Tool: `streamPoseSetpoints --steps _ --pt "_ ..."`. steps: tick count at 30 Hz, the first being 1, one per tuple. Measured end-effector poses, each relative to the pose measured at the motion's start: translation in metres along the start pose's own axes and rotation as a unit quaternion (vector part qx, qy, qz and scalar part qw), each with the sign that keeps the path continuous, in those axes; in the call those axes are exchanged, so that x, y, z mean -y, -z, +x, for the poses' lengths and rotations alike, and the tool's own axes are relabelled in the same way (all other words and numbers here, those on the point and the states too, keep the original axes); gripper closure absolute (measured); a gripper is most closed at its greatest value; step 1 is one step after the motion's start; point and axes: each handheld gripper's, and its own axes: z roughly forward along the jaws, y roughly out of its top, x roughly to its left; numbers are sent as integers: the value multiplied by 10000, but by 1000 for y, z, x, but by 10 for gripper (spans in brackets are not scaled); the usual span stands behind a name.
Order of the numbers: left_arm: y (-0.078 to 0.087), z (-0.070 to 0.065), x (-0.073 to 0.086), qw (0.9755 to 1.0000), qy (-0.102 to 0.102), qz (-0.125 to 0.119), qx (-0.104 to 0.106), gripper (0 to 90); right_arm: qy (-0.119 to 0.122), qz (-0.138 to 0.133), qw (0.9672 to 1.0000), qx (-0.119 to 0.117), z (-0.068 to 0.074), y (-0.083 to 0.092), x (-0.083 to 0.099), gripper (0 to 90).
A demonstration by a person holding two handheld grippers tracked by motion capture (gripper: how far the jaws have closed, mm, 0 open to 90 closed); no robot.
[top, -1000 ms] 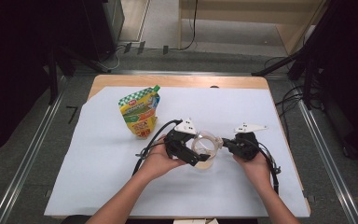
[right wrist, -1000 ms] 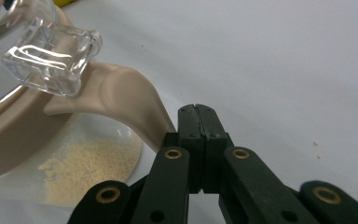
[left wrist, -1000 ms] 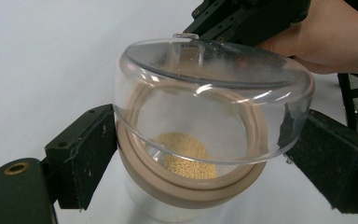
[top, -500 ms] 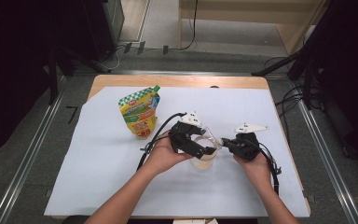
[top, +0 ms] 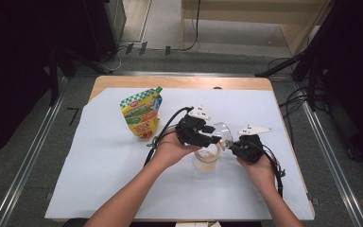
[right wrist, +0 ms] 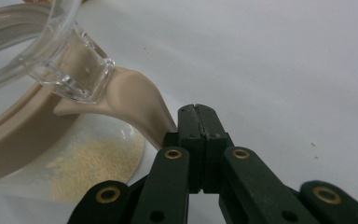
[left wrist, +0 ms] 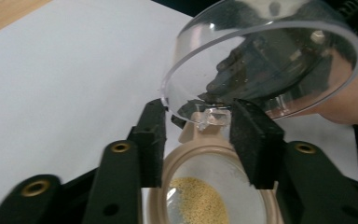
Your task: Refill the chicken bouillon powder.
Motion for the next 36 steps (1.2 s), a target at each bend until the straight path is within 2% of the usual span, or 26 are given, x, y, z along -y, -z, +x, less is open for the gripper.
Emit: streamPoseSetpoints --steps 4,5,12,15,17,21,23,24,25,26,27,29,33,35,36 --pt "-2 5 -3 9999 149 12 -7 713 0 -3 10000 0 0 0 0 900" --pt "-2 7 -4 9998 184 28 13 765 -4 -13 10000 7 0 0 0 900" --pt "-7 11 -9 9996 260 112 36 825 -13 -7 10000 2 0 0 0 900" --pt "-6 12 -9 9995 305 79 84 803 -39 -87 9999 -49 -1 2 1 900" --pt "-3 12 -10 9994 332 31 83 769 -5 -141 9999 3 -3 6 1 900" --pt "4 15 -10 9991 397 72 118 711 -135 -247 9996 -34 -7 18 5 876" --pt "8 16 -10 9989 426 128 159 644 -227 -260 9994 -79 -7 28 10 824" --pt "10 17 -9 9988 426 147 196 644 -227 -260 9994 -79 -7 28 10 824" --pt "12 17 -8 9988 418 161 195 552 -269 -253 9993 -113 -5 34 14 786" --pt "14 17 -8 9990 402 168 120 552 -269 -253 9993 -113 -5 34 14 786" --pt "16 16 -7 9990 408 153 90 511 -299 -234 9992 -134 -3 37 16 756" --pt "22 17 -4 9987 472 93 181 492 -382 -229 9987 -253 4 43 20 695" --pt "31 17 2 9987 456 144 192 473 -339 -236 9986 -342 13 49 25 653" --pt "36 17 7 9988 423 113 224 495 -306 -258 9982 -445 20 52 28 631" --pt "38 18 10 9985 459 130 263 526 -220 -252 9981 -517 28 54 31 608"
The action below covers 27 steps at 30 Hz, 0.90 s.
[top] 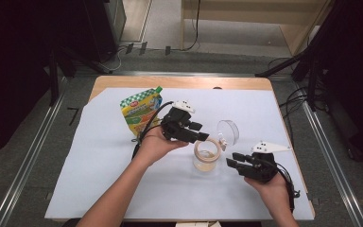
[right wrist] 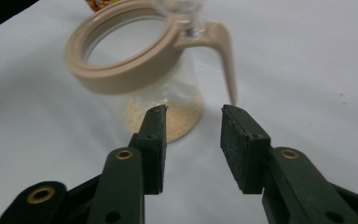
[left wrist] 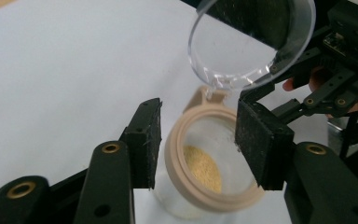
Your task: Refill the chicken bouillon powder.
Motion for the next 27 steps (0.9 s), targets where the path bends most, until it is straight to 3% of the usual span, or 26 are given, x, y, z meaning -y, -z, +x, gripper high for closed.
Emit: streamPoseSetpoints --steps 4,6,9,13,17,20,27 --pt "9 2 10 9996 -31 -229 134 576 113 25 9999 -112 11 0 2 588" --pt "13 4 13 10000 3 -59 58 580 280 38 9993 -232 22 -1 3 568" --pt "17 7 16 10000 22 -20 25 588 425 47 9986 -305 29 -4 3 563" --pt "26 15 24 9992 322 -49 210 587 560 114 9974 -450 41 -11 3 540" --pt "38 20 32 9993 342 -115 8 520 654 205 9960 -576 49 -19 3 535" --pt "45 24 36 9991 387 -154 -31 486 723 233 9950 -647 54 -22 4 526" --pt "61 35 46 9983 539 -172 -152 489 854 263 9930 -772 62 -32 5 477"
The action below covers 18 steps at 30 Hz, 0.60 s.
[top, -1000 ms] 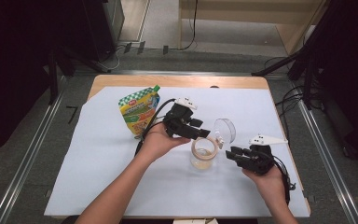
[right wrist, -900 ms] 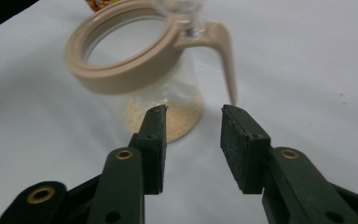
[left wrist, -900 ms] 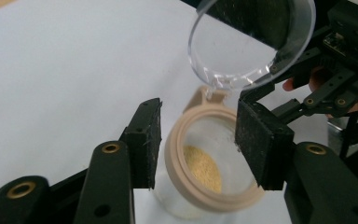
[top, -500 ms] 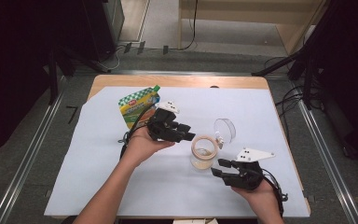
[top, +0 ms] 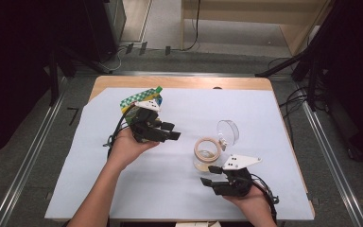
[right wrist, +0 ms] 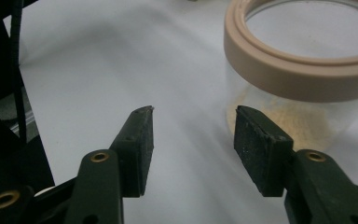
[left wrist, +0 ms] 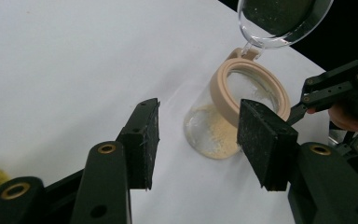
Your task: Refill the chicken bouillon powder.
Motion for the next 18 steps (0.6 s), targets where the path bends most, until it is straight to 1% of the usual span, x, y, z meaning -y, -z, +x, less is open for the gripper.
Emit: streamPoseSetpoints --steps 1,4,5,6,9,11,15,18 --pt "3 2 1 10000 29 -9 -6 486 43 -1 10000 0 0 -1 0 476" --pt "10 7 4 10000 54 -39 -57 481 67 24 10000 -49 3 -3 0 477" --pt "14 8 6 9999 97 -70 -91 479 69 61 9999 -40 4 -4 0 478" --pt "16 9 7 9999 107 -72 -105 478 113 70 9999 -61 5 -6 0 479" --pt "24 13 11 9996 116 -72 -252 477 156 111 9998 -92 7 -9 0 479" --pt "30 16 13 9994 119 -82 -306 477 211 142 9996 -132 9 -12 -1 478" --pt "41 20 18 9989 193 -143 -394 474 259 179 9993 -196 11 -16 -2 477" --pt "48 23 24 9982 262 -148 -515 472 278 199 9991 -231 12 -19 -3 477"
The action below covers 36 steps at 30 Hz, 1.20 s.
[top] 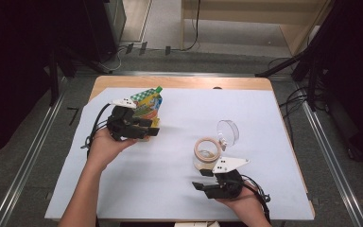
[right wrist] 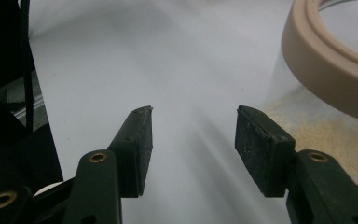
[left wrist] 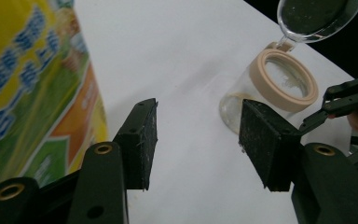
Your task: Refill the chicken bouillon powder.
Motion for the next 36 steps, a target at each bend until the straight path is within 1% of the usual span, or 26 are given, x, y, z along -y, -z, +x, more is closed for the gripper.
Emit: streamPoseSetpoints --steps 2,4,5,7,8,12,15,18,22,25,28,32,34,36 --pt "4 2 2 10000 23 -10 -14 470 30 6 10000 -20 0 -2 -1 477" --pt "9 4 5 10000 41 -31 -70 469 38 21 10000 -41 1 -3 -1 477" --pt "11 5 5 10000 53 -47 -66 467 81 25 9999 -56 1 -5 -2 477" --pt "19 9 9 9998 108 -78 -125 467 79 41 9999 -67 2 -6 -3 477" --pt "19 9 9 9998 108 -78 -125 466 79 41 9999 -67 2 -6 -3 477" --pt "28 15 13 9996 185 -127 -193 466 109 49 9999 -94 1 -8 -4 476" --pt "35 20 16 9992 291 -147 -223 466 111 62 9999 -103 1 -9 -4 477" --pt "42 24 19 9989 329 -179 -265 466 115 75 9998 -106 2 -9 -5 476" --pt "51 29 23 9986 405 -223 -256 473 116 86 9999 -94 2 -9 -4 477" --pt "55 32 24 9983 494 -180 -241 475 115 86 9998 -98 1 -10 -4 476" --pt "59 34 26 9979 536 -219 -283 474 122 86 9998 -91 1 -11 -4 477" --pt "58 37 27 9974 574 -138 -408 478 163 109 9998 -99 3 -12 -4 476" --pt "55 38 25 9975 535 -201 -416 480 132 139 9998 -110 3 -14 -4 476" --pt "51 38 23 9976 478 -220 -447 492 155 144 9997 -121 4 -15 -4 477"
